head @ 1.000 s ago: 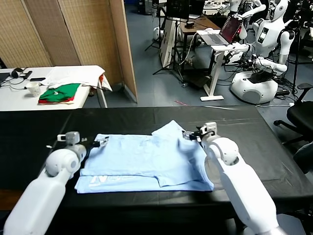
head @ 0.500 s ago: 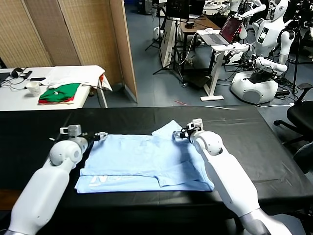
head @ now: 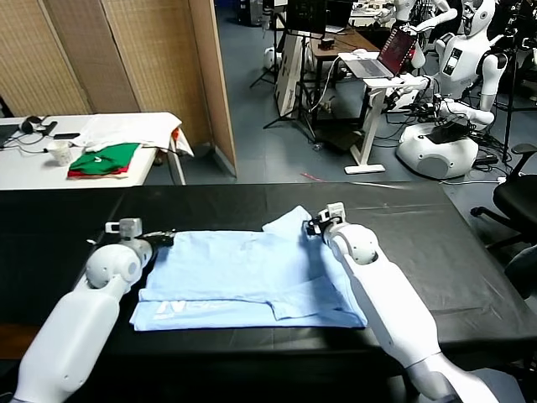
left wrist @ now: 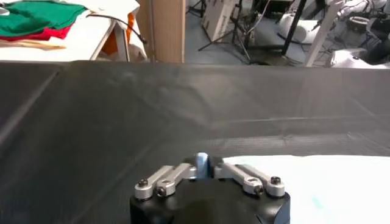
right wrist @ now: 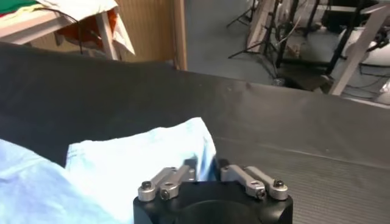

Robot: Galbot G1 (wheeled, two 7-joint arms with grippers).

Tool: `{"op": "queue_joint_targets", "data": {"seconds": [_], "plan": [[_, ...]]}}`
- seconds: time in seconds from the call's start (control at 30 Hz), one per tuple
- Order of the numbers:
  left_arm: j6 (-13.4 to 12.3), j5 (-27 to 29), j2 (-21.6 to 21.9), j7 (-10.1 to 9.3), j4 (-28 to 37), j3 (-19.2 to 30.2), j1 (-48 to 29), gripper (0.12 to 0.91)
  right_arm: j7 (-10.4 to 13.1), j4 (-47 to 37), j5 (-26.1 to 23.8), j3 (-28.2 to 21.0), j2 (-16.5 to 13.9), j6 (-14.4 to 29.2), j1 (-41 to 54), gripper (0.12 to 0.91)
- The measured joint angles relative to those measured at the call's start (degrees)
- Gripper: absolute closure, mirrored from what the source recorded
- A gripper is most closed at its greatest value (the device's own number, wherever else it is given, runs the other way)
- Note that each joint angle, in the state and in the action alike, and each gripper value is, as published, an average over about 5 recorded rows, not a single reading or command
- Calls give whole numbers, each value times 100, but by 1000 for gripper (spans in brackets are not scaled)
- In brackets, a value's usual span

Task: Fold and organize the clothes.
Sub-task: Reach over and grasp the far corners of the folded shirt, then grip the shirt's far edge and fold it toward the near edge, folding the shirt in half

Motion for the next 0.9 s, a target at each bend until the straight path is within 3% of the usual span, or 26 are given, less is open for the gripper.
{"op": "queue_joint_targets", "data": {"seconds": [0.17, 0.37, 0.7, 0.9], "plan": [[-12, -20, 75, -35, -179, -96, 80, 884, -118, 447, -273, 98, -150, 519, -257, 885], [-12, -11, 271, -48, -663, -297, 445, 884, -97, 1253, -310, 294, -397, 643, -762, 885], [43, 2, 595, -105, -1597, -726, 1318, 884, 119, 3027, -282, 744, -912, 82, -1927, 885], [27, 346, 696, -110, -2081, -965, 1811, 884, 262, 3790, -325, 920, -1143, -166, -2702, 885]]}}
